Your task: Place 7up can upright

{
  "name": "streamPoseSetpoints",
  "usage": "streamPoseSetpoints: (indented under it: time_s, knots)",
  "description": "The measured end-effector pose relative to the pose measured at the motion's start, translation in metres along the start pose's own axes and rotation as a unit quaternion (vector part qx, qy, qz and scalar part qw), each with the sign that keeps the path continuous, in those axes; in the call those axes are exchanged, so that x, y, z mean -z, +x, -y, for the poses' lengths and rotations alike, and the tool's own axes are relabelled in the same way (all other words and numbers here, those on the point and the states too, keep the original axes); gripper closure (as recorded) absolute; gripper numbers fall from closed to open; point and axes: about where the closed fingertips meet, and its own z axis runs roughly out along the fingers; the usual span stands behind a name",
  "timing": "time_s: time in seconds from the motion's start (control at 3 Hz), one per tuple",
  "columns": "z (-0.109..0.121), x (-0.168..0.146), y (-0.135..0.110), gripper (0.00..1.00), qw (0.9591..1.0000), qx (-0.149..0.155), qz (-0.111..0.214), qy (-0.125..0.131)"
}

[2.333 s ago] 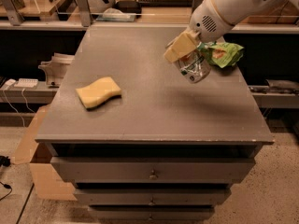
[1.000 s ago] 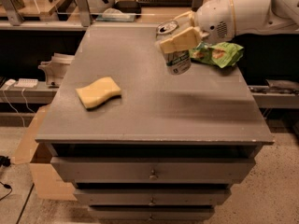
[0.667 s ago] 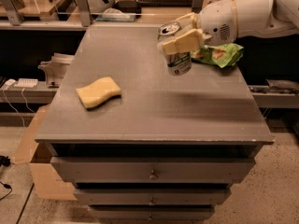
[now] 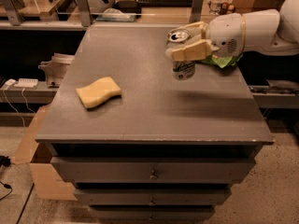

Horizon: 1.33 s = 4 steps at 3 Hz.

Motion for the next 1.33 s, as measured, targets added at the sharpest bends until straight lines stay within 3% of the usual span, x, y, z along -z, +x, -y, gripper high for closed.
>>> streamPoseSetpoints:
  time_s: [0.67,1.33]
  knots:
    - [0.010,0.014,0.027,1.00,0.9986,-0.006,0.028,0.044]
    - [0.010,0.019,0.054,1.00,0.9961,-0.027,0.048,0.069]
